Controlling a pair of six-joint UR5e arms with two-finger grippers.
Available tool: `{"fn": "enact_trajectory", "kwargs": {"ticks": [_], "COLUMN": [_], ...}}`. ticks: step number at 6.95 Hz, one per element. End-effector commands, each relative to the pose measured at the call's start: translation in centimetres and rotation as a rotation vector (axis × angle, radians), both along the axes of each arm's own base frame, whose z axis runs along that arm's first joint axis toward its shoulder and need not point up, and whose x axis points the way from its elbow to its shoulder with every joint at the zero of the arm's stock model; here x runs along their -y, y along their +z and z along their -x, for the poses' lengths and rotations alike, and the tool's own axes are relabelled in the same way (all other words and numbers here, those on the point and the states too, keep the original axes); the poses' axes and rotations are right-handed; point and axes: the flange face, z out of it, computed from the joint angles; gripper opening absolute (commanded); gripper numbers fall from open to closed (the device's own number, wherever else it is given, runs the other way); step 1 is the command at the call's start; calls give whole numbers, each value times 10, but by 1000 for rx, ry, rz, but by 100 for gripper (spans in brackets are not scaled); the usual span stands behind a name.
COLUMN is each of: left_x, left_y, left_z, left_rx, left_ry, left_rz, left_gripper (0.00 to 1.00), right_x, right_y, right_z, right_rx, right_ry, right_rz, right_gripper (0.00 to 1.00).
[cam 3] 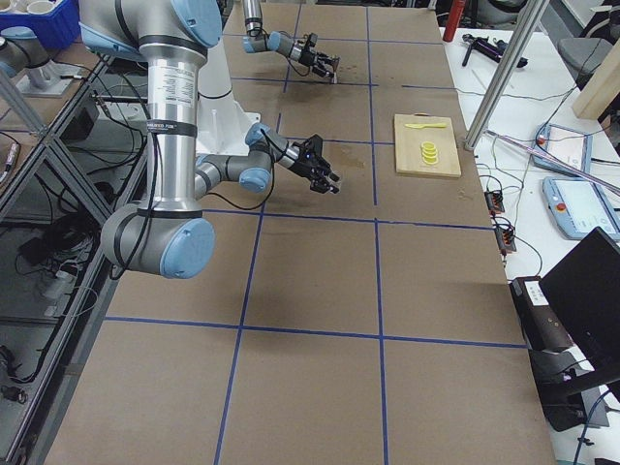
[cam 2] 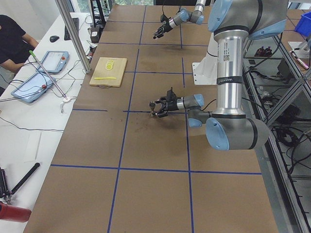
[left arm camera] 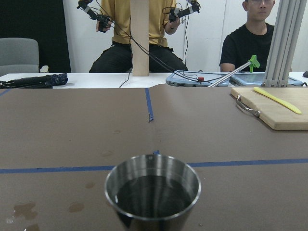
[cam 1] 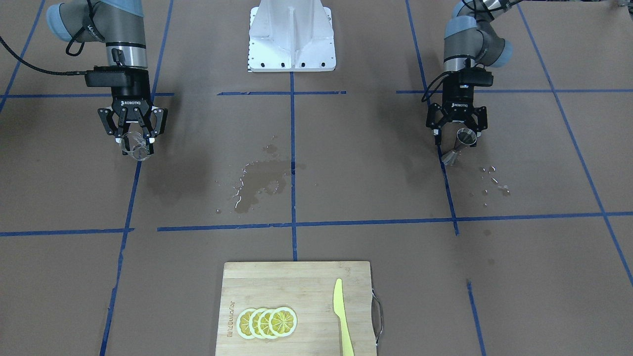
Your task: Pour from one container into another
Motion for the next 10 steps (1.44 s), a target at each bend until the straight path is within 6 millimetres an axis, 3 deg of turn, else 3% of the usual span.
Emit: {"fn": "enact_trajectory", "kwargs": {"ticks": [1,4,6,9,10], "left_x": [-8,-19,-23,-39,-35], "left_y": [-1,-25,-19,-50,-59], "left_z": [23,20,21,63,75], "left_rx": [-2,-33,-18,-24,-41], "left_ry": [72,246,299,459,505], "left_rz": [33,79,98,116,138], "left_gripper": [100,100,100,100,100], "right_x": [-2,-1,-1,-18,-24], "right_y": [14,26,33,56,60], "right_z": [6,10,13,18,22], "right_rx": [-35,-62,-73,-44,-42], "right_ry": [12,27,25,48,40], "right_rz": [-10,-17,-13,17,24], "right_gripper": [0,0,0,0,0]}}
